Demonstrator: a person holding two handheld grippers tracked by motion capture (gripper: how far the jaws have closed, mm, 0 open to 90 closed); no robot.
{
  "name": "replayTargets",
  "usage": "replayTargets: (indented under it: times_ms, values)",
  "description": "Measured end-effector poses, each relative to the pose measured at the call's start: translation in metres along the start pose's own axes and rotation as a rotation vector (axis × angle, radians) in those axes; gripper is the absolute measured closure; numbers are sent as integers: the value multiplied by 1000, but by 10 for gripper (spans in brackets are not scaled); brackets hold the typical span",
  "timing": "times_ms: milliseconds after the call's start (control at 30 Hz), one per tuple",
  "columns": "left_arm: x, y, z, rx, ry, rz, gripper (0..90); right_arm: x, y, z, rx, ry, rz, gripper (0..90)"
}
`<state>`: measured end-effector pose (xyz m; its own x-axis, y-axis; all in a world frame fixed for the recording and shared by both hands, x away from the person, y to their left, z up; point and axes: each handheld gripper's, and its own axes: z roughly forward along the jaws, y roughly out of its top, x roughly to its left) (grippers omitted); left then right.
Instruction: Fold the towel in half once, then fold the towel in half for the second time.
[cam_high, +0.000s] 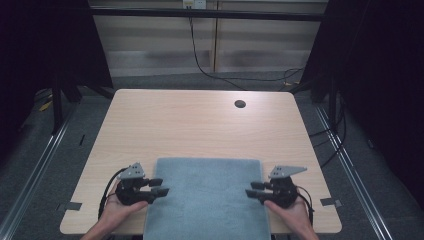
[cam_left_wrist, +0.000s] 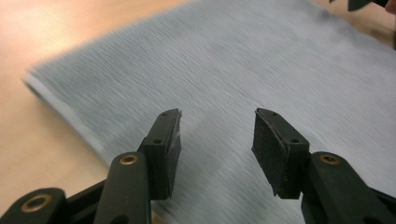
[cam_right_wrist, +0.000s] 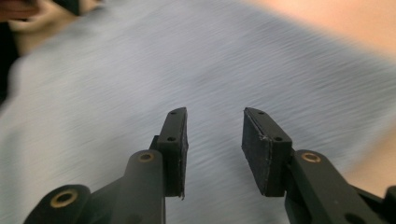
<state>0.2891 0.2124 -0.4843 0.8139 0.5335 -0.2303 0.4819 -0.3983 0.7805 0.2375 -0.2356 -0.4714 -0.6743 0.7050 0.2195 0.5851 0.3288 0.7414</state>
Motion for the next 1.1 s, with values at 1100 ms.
replayTargets:
  times_ms: [1100]
  values:
    - [78, 20, 41, 23, 40, -39, 497, -91, 23, 50, 32, -38, 69, 607]
